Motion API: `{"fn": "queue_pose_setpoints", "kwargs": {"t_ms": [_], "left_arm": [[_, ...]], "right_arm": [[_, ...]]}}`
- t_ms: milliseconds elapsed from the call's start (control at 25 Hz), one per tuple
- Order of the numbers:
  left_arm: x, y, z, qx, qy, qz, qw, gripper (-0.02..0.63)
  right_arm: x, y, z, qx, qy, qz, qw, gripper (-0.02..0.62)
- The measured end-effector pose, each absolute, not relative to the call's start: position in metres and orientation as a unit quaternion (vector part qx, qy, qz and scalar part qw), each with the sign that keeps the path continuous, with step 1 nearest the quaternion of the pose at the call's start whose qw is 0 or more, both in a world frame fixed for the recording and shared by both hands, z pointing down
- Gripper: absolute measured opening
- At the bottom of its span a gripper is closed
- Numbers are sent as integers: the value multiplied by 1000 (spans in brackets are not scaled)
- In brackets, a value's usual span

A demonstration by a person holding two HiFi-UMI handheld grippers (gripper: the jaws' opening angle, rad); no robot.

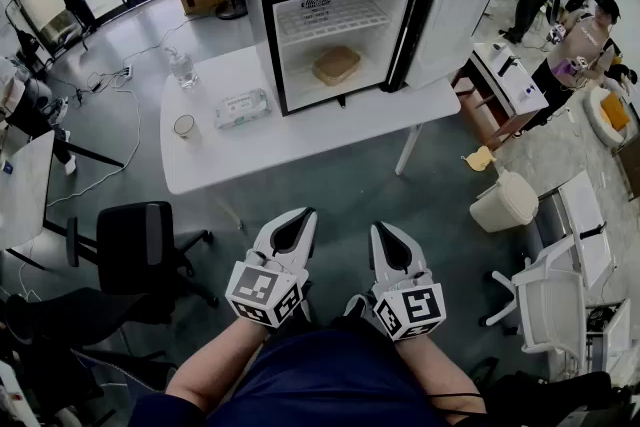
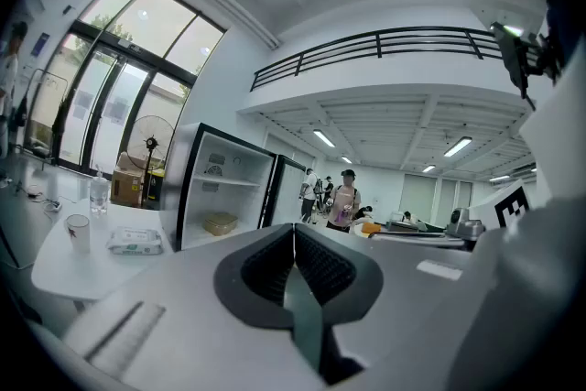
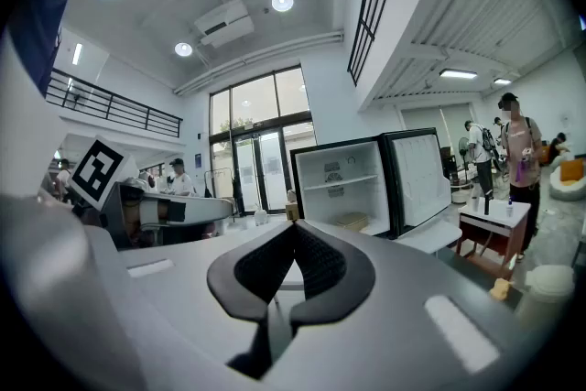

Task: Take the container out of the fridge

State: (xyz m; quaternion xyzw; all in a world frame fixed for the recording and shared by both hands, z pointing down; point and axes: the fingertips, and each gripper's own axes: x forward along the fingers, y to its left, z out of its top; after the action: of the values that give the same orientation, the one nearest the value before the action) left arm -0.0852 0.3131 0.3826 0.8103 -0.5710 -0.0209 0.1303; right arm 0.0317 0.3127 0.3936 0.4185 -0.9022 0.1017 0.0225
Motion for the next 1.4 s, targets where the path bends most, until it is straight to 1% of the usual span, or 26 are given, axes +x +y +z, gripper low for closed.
{"fn": "queue_pose_setpoints", "kwargs": {"t_ms": [120, 280, 480, 640, 840, 1080, 1240, 1400], "left_arm": [[-66, 312, 386, 808, -574, -16, 133, 3], [-43, 311, 394, 805, -577, -4, 137, 3], [-21, 311, 403, 798, -587, 12, 137, 3], [-16, 310, 410, 790, -598, 19, 138, 3], [-21, 297, 422, 784, -602, 30, 144, 3], [-34, 256, 425, 801, -582, 32, 140, 3], [-61, 218, 426, 810, -568, 29, 141, 3], [-93, 179, 423, 817, -559, 27, 138, 3]], "right_arm": [[49, 307, 399, 411, -901, 140, -7, 6], [71, 297, 407, 398, -900, 178, -26, 6], [95, 282, 422, 388, -899, 201, -27, 8], [100, 274, 433, 373, -903, 212, -11, 6], [94, 258, 440, 363, -904, 226, -7, 6], [74, 222, 448, 374, -892, 254, -7, 6], [57, 193, 448, 396, -880, 263, -14, 6], [39, 162, 443, 418, -875, 245, -12, 7]]}}
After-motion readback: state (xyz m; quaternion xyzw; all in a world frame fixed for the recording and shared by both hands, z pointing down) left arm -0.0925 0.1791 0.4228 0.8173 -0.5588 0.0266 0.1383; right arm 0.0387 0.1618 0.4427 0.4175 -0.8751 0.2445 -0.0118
